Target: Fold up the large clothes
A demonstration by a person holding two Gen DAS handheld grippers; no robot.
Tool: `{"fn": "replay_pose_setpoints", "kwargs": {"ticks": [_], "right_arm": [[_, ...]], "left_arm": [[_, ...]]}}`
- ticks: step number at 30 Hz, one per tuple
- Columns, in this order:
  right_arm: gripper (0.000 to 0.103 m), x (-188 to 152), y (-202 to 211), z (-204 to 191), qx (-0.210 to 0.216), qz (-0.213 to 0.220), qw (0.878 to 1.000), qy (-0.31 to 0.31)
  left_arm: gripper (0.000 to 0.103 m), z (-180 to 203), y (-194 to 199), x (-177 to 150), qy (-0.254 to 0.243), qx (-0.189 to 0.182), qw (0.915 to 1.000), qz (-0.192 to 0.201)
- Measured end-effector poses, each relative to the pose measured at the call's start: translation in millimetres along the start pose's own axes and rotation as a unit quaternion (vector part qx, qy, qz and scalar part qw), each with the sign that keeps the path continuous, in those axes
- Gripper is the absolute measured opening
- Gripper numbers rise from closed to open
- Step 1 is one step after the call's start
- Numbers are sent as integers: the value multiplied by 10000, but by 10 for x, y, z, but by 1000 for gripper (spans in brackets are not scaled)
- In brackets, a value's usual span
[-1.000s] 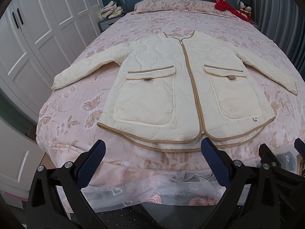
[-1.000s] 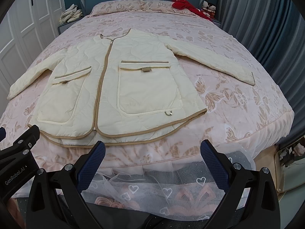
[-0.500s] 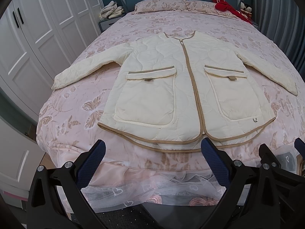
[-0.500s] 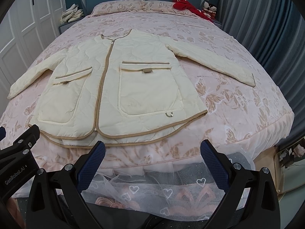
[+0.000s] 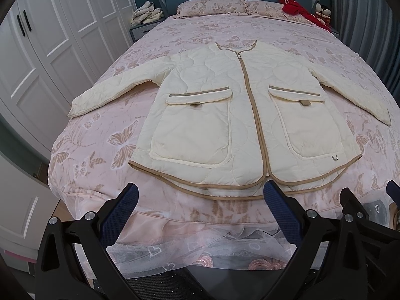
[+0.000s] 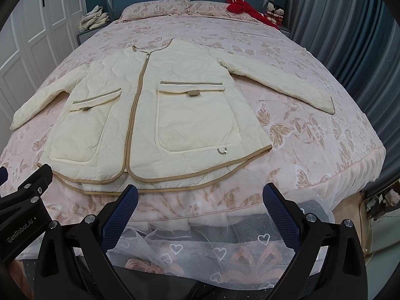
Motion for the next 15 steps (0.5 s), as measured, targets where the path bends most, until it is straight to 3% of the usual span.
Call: {"fn": "replay_pose_setpoints", "kwargs": {"ticks": [15], "right_arm": [[98, 8, -17, 3, -4, -6, 10000, 5]], "left_arm": [[98, -3, 0, -3, 5, -5, 10000, -1]]}}
Point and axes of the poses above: each gripper's, at about its wrist camera, not at the fingertips, and y roughly against the way its jaws point, z to its right, x to its top, the point moved 9 cm from there along -y, roughly the way its jaws point
